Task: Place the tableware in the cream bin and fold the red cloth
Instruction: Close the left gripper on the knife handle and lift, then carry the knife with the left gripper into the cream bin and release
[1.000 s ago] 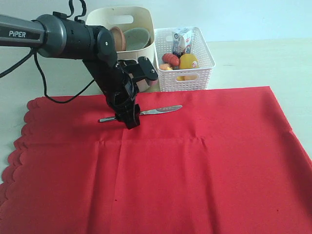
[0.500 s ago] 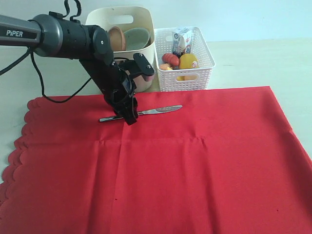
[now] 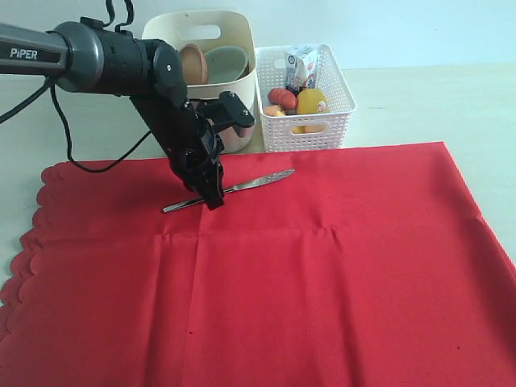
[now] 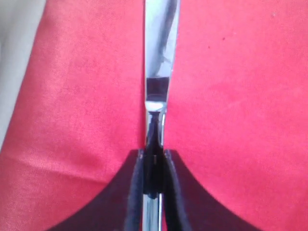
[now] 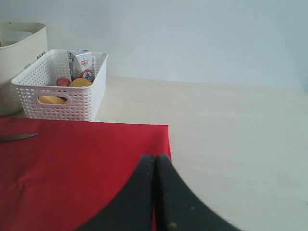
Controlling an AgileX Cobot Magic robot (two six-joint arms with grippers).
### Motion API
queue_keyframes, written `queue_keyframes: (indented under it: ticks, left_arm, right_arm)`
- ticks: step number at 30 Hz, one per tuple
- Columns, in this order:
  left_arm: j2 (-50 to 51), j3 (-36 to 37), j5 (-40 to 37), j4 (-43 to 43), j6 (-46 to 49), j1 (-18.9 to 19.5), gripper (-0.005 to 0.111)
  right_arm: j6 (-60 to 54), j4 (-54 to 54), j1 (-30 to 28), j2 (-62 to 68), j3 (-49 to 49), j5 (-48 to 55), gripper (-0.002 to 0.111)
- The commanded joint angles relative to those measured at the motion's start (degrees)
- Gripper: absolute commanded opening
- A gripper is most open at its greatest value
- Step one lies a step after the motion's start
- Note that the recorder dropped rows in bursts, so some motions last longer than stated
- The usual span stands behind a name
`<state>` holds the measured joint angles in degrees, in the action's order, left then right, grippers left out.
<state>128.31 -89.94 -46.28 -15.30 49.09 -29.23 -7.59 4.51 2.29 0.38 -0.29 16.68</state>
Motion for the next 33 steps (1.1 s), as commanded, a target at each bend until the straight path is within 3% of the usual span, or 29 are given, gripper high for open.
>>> queue_keyframes:
  ticks: [1, 10, 18, 25, 33]
  left_arm:
    - [-3.21, 0.53, -2.49, -1.24, -0.49, 0.27, 0.0]
    - [-13.38, 0.53, -11.91, -1.82, -0.43, 0.27, 0.0]
    - [-25.76, 0.53, -11.36, -5.14, -3.02, 3.04, 0.0]
    - [-29.26, 0.53, 2.38, -18.87, -3.77, 10.44, 0.0]
    - [-27.54, 0.53, 19.74, -26.93, -3.92, 11.4, 0.0]
  right_arm:
    - [0.15, 0.04, -0.32, -0.38, 0.29, -0.54, 0.0]
    - [0.15, 0.04, -0.32, -0.38, 0.29, -0.54, 0.0]
    - [0.15, 0.04, -0.32, -0.38, 0.29, -0.54, 0.0]
    - [0.15, 0.04, -0.32, -0.38, 0.29, -0.54, 0.0]
    - [0.15, 0.04, -0.32, -0.38, 0.29, -0.54, 0.0]
